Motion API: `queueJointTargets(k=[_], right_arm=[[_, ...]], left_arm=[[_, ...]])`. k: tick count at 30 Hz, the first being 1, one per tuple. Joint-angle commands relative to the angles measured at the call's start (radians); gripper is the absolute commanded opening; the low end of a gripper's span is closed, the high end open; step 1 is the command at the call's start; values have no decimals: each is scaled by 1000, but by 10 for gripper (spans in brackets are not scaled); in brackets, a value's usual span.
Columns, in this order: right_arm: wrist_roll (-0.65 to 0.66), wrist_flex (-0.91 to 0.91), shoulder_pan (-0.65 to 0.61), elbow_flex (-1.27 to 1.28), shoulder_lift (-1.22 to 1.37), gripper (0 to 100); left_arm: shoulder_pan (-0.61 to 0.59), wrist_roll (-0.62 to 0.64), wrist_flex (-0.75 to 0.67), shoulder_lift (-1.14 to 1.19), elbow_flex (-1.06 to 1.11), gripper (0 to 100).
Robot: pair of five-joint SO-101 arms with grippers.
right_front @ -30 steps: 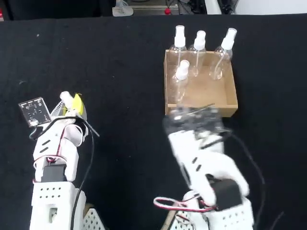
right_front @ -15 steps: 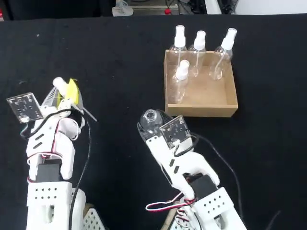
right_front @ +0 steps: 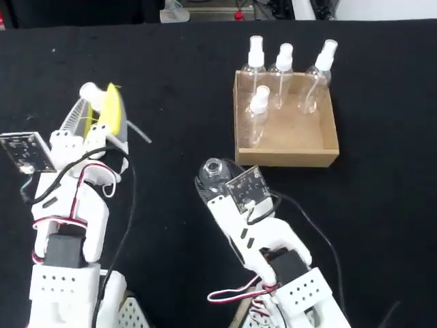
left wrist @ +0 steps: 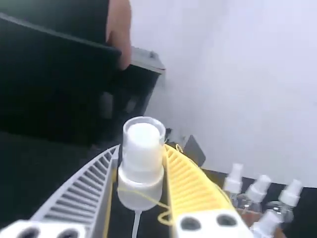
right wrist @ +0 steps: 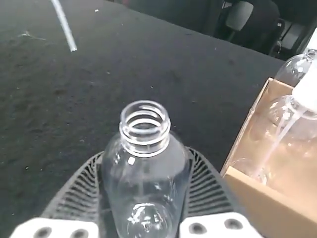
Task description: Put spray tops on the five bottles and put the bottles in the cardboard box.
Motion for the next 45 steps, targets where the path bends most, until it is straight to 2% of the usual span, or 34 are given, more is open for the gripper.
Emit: queueJointTargets(k=[1,5,8,11,17,20,25,31,38,45], right_arm=[[-5,-29,-9,-1,-21,14],[-5,-29,-9,-1,-21,14],[-6,-28,-9,-1,-21,14],[-6,-26,-9,-1,-21,14],[-6,-26,-9,-1,-21,14],[-6,-26,-9,-1,-21,14],[-5,-26,-9,-1,-21,14],[-2,-26,-9,-1,-21,14],[-2,-26,-9,-1,-21,14],[-2,-26,-9,-1,-21,14]], left_arm=[[76,3,126,-17,-196,30],[179,3,336,-17,-386,30],[272,2,397,-17,-430,30],[320,2,356,-11,-387,30],[331,0,121,-15,-225,30],[332,0,52,-15,-160,30],[334,2,40,-14,-117,30],[420,0,35,-15,-125,30],[493,-163,38,-15,-97,30],[495,-167,23,-15,-45,30]])
